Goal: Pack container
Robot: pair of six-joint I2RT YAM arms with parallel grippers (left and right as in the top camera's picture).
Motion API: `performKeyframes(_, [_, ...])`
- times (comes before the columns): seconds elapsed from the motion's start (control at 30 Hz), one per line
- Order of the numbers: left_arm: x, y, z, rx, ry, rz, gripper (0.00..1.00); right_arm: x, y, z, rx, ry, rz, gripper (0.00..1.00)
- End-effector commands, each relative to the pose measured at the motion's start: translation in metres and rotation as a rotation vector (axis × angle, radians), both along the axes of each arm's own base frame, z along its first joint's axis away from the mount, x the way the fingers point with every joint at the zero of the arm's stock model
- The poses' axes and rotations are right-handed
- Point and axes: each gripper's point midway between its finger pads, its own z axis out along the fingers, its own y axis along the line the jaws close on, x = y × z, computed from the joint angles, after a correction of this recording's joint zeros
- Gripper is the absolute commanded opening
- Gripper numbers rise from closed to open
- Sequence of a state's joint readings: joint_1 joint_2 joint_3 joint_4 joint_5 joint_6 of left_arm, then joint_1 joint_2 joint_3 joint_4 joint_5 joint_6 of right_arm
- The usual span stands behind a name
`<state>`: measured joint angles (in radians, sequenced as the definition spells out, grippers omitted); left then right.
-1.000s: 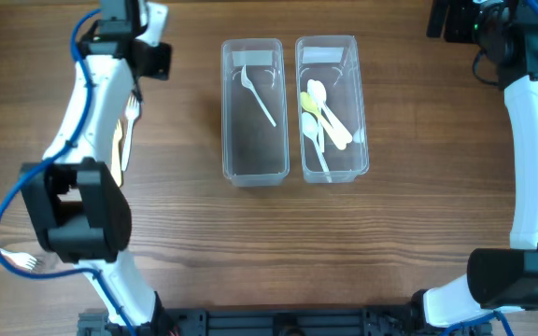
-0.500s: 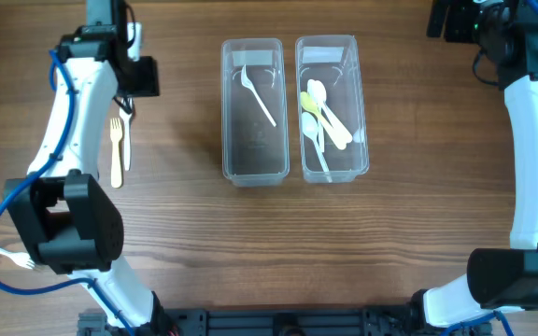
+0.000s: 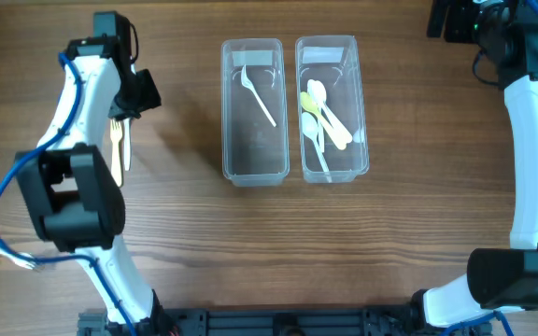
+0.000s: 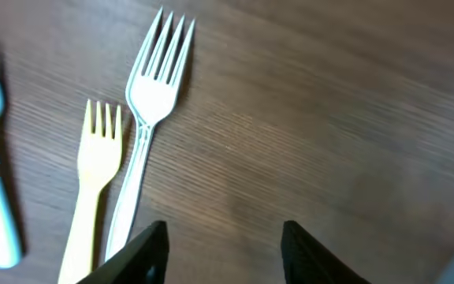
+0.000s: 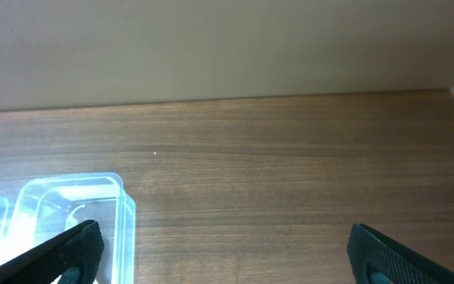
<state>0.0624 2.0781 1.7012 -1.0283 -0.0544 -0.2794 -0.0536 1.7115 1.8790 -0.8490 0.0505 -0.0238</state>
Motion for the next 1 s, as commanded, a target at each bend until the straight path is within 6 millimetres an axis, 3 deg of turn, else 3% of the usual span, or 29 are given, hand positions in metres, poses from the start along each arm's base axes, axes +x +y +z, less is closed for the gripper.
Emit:
performKeyframes(0.0, [-0.008, 0.012, -0.030, -0.033, 0.065, 0.137, 0.39, 0.001, -0.004, -0.004, -0.012, 0.008, -0.015, 1.00])
performKeyframes(0.27, [-0.011, 0.032, -0.037, -0.043, 0.075, 0.206, 0.44, 0.001, -0.004, -0.004, -0.012, 0.008, -0.015, 1.00])
performKeyframes(0.4, [-0.011, 0.033, -0.041, -0.043, 0.068, 0.209, 0.44, 0.001, -0.004, -0.004, -0.012, 0.008, -0.015, 0.99])
performKeyframes(0.77, [-0.021, 0.032, -0.084, -0.039, 0.048, 0.200, 0.49, 0.001, -0.004, -0.004, -0.012, 0.008, -0.015, 1.00])
performKeyframes(0.97, [-0.022, 0.035, -0.085, -0.022, 0.049, 0.151, 0.53, 0.001, -0.004, -0.004, -0.012, 0.008, -0.015, 1.00])
